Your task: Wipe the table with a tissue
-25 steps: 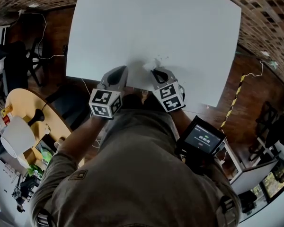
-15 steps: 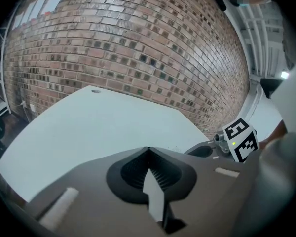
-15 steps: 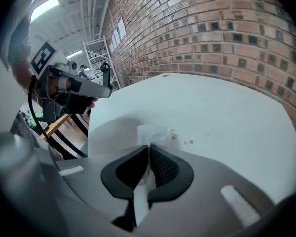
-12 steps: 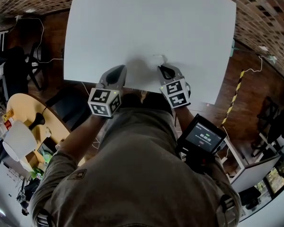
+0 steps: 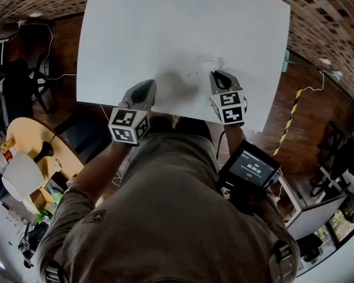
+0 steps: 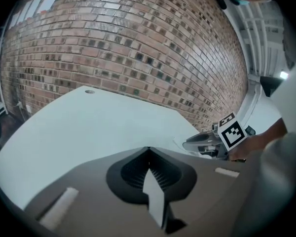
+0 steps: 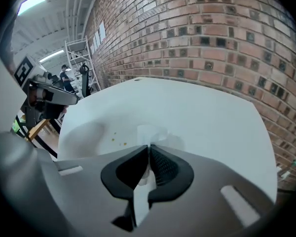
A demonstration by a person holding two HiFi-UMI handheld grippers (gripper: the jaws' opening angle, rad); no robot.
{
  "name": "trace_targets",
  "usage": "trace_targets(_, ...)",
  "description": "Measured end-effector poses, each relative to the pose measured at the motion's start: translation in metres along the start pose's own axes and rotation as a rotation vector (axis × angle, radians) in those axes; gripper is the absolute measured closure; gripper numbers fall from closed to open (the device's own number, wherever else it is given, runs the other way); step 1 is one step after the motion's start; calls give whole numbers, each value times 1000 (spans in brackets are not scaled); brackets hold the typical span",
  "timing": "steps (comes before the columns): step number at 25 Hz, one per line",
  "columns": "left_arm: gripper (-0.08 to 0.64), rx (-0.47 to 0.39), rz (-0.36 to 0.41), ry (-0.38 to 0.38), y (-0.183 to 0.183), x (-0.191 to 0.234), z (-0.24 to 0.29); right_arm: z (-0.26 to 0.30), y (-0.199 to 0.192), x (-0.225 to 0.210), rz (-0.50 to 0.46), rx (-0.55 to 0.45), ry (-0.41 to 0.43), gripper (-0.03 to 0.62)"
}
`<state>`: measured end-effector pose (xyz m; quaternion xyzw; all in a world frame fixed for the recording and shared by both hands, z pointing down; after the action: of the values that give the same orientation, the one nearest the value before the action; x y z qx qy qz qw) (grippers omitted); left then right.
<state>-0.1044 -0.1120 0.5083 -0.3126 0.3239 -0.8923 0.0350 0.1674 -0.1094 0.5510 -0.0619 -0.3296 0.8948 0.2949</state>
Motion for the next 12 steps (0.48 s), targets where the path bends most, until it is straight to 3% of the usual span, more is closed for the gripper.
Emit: trace_targets(12, 558, -65, -49, 71, 8, 12, -15, 28, 16, -11, -73, 19, 52, 565)
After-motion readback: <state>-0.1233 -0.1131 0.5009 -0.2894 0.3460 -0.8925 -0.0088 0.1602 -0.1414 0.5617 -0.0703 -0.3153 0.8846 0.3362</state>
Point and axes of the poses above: the fingertips, and each gripper's own axes: z forward along the fingers, x to its left, y out of its top, the point moved 9 cm from there along -z, backward along the fingers, and after that the axes turned 15 degrees about -z, right-handed, at the moved point
